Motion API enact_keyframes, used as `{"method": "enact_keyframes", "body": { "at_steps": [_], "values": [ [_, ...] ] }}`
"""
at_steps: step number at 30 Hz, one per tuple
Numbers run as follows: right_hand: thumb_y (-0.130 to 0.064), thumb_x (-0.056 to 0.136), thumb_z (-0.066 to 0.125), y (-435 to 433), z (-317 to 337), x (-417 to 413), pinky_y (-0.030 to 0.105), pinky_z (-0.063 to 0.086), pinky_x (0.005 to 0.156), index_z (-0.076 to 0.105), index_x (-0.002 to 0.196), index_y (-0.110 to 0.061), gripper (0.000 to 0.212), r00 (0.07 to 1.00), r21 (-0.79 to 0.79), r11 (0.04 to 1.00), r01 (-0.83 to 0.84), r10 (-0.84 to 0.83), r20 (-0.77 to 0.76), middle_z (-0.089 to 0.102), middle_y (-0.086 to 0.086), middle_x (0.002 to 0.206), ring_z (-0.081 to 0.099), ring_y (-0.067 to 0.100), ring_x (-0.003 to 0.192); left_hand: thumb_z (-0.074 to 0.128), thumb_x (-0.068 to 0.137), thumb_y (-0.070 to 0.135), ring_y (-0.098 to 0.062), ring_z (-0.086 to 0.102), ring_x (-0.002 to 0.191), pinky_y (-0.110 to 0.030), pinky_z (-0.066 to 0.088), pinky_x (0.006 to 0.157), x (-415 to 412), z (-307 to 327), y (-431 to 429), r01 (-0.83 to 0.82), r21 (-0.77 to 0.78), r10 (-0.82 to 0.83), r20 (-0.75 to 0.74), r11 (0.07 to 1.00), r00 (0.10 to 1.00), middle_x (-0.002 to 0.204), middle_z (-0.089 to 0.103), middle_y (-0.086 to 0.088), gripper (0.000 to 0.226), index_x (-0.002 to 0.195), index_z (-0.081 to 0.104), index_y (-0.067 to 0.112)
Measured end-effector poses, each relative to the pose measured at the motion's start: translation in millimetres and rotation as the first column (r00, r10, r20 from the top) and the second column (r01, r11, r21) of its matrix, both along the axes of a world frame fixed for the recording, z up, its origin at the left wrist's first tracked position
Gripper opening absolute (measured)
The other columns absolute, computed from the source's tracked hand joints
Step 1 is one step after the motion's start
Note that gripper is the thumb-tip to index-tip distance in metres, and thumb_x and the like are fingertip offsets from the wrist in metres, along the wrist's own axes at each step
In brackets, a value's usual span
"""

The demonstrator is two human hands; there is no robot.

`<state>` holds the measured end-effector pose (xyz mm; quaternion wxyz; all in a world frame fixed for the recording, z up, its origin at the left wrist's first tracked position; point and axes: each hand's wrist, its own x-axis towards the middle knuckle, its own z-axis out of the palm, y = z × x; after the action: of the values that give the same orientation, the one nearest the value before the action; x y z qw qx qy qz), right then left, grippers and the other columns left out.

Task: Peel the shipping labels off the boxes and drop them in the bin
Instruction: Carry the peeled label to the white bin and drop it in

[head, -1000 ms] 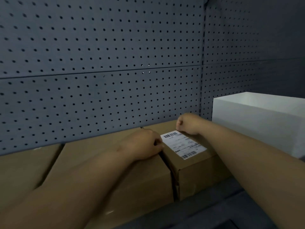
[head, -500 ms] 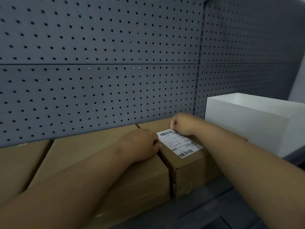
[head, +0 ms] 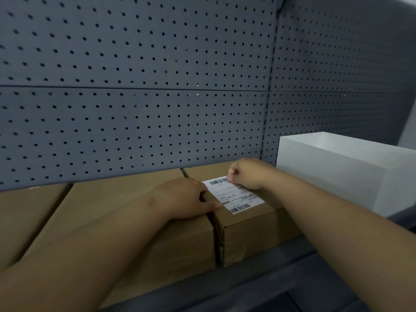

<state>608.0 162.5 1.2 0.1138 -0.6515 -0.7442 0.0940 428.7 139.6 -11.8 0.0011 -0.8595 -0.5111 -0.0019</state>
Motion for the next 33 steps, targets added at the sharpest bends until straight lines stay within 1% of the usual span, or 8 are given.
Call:
{"method": "enact_keyframes", "body": {
  "at_steps": [4, 9, 15, 20, 24, 26, 29, 33],
  "values": [
    [-0.033, 0.087, 0.065, -25, 3, 3, 0.028, 0.051, 0.076, 0.071, 0.092, -0.016, 0.019, 0.987, 0.043, 0.991, -0.13, 0.126, 0.102, 0.071, -0.004, 0.088, 0.066, 0.018, 0.086, 0.046, 0.087, 0.06, -0.014, 0.06, 0.097, -0.036, 0.052, 0.085, 0, 2, -4, 0.028, 0.028, -0.029, 0.037, 0.999, 0.999, 0.113, 0.063, 0.003, 0.049, 0.112, 0.063, 0.022],
    [-0.032, 0.084, 0.068, -62, 9, 3, 0.022, 0.041, 0.068, 0.074, 0.093, -0.018, 0.018, 0.942, 0.057, 0.954, -0.293, 0.278, 0.185, 0.071, -0.004, 0.096, 0.055, 0.008, 0.082, 0.047, 0.092, 0.048, -0.016, 0.062, 0.093, -0.036, 0.053, 0.083, 7, 0, -16, 0.062, 0.098, -0.064, 0.018, 0.993, 0.998, 0.109, 0.066, 0.002, 0.036, 0.108, 0.068, 0.023],
    [-0.032, 0.087, 0.065, -78, 14, -6, 0.025, 0.044, 0.078, 0.074, 0.097, -0.019, 0.019, 0.915, 0.033, 0.944, -0.329, 0.31, 0.259, 0.07, -0.003, 0.103, 0.057, 0.01, 0.091, 0.051, 0.091, 0.045, -0.013, 0.061, 0.085, -0.033, 0.052, 0.079, 4, 3, -31, 0.094, 0.03, -0.096, 0.107, 0.995, 0.99, 0.083, 0.061, 0.01, 0.025, 0.1, 0.07, 0.032],
    [-0.027, 0.091, 0.06, -79, 16, -13, 0.02, 0.038, 0.06, 0.074, 0.098, -0.014, 0.021, 0.877, 0.009, 0.945, -0.326, 0.299, 0.375, 0.064, -0.005, 0.085, 0.055, 0.016, 0.084, 0.053, 0.091, 0.044, -0.014, 0.055, 0.073, -0.033, 0.048, 0.072, 4, -1, -31, 0.1, 0.022, -0.103, 0.143, 0.995, 0.984, 0.062, 0.05, 0.012, 0.021, 0.078, 0.064, 0.031],
    [-0.02, 0.092, 0.056, -78, 15, -20, 0.017, 0.027, 0.05, 0.073, 0.093, -0.015, 0.018, 0.818, 0.026, 0.936, -0.352, 0.294, 0.495, 0.037, -0.014, 0.062, 0.048, 0.015, 0.078, 0.053, 0.091, 0.043, -0.013, 0.053, 0.072, -0.033, 0.047, 0.071, 5, 0, -32, 0.096, 0.024, -0.098, 0.15, 0.995, 0.984, 0.062, 0.05, 0.013, 0.021, 0.085, 0.07, 0.032],
    [-0.018, 0.092, 0.054, -78, 15, -22, 0.02, 0.026, 0.047, 0.071, 0.089, -0.016, 0.018, 0.794, 0.036, 0.935, -0.353, 0.279, 0.54, 0.042, -0.009, 0.064, 0.049, 0.019, 0.077, 0.052, 0.091, 0.044, -0.017, 0.057, 0.074, -0.034, 0.047, 0.07, 5, -1, -31, 0.094, 0.025, -0.096, 0.118, 0.995, 0.988, 0.066, 0.056, 0.007, 0.025, 0.074, 0.064, 0.03],
    [-0.014, 0.091, 0.049, -82, 13, -24, 0.024, 0.025, 0.046, 0.063, 0.078, -0.015, 0.019, 0.774, 0.063, 0.934, -0.35, 0.251, 0.581, 0.053, 0.005, 0.076, 0.048, 0.023, 0.071, 0.051, 0.091, 0.045, -0.021, 0.063, 0.083, -0.039, 0.051, 0.077, 6, -1, -30, 0.074, 0.014, -0.075, 0.09, 0.997, 0.993, 0.086, 0.069, -0.003, 0.032, 0.089, 0.07, 0.02],
    [-0.016, 0.085, 0.051, -86, 15, -22, 0.024, 0.025, 0.045, 0.055, 0.072, -0.015, 0.014, 0.796, 0.132, 0.935, -0.33, 0.2, 0.571, 0.043, -0.001, 0.061, 0.042, 0.02, 0.058, 0.05, 0.092, 0.046, -0.022, 0.064, 0.085, -0.039, 0.05, 0.078, 6, 0, -32, 0.071, 0.013, -0.072, 0.073, 0.997, 0.995, 0.089, 0.07, -0.005, 0.035, 0.095, 0.071, 0.018]
  ]
}}
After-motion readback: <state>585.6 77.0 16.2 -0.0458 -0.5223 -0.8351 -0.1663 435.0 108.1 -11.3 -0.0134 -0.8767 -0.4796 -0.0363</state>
